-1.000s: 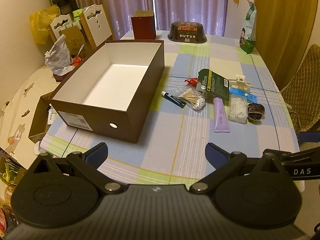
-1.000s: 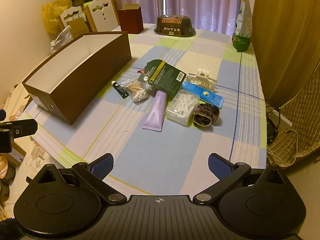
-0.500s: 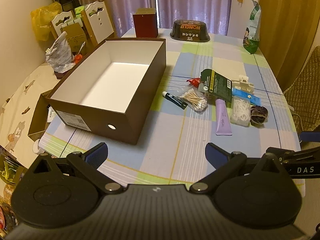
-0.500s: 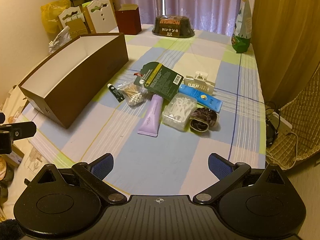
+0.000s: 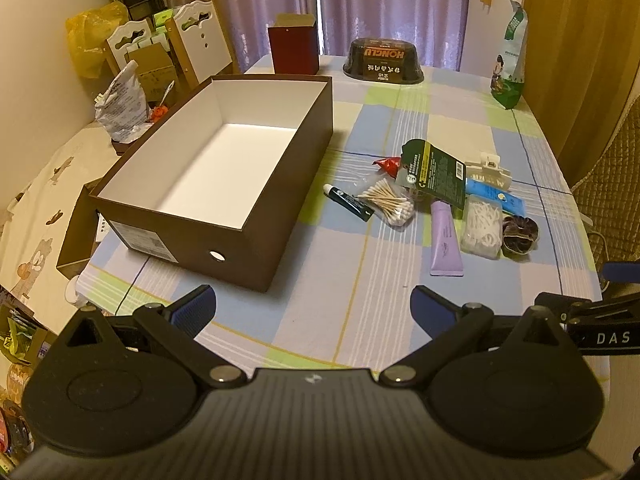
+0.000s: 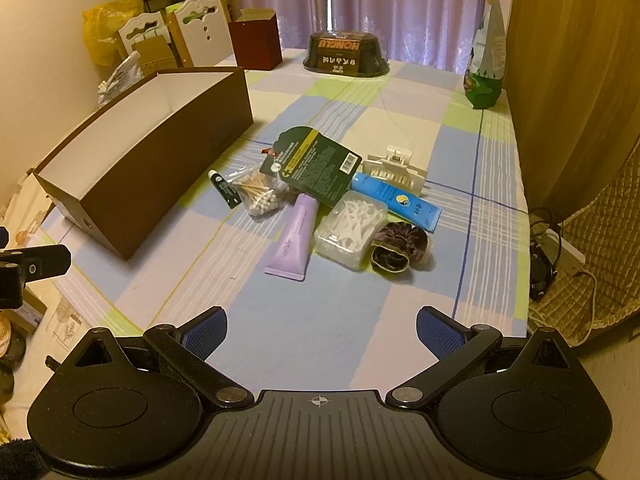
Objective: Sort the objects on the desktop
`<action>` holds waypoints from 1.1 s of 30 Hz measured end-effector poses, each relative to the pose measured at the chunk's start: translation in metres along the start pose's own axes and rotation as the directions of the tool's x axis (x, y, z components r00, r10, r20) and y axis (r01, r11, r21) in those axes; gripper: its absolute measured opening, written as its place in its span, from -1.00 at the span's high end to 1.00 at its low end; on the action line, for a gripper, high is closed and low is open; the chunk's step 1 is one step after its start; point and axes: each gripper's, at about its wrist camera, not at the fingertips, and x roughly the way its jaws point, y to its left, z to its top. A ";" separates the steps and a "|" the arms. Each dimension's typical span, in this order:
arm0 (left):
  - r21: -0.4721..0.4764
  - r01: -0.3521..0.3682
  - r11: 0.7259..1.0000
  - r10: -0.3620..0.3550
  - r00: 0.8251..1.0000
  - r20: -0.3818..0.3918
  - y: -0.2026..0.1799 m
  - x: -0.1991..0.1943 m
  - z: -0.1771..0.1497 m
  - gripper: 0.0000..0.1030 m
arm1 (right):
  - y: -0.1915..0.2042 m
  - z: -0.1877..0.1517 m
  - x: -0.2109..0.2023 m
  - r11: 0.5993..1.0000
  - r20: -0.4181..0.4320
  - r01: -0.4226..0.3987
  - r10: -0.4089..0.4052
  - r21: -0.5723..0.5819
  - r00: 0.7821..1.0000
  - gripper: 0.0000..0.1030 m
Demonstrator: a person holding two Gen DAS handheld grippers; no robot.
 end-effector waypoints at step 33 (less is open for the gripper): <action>0.021 0.052 0.998 -0.051 0.996 -0.067 -0.028 0.044 0.021 -0.99 | -0.051 0.016 0.028 0.999 -0.032 -0.029 0.031 0.042 0.999 -1.00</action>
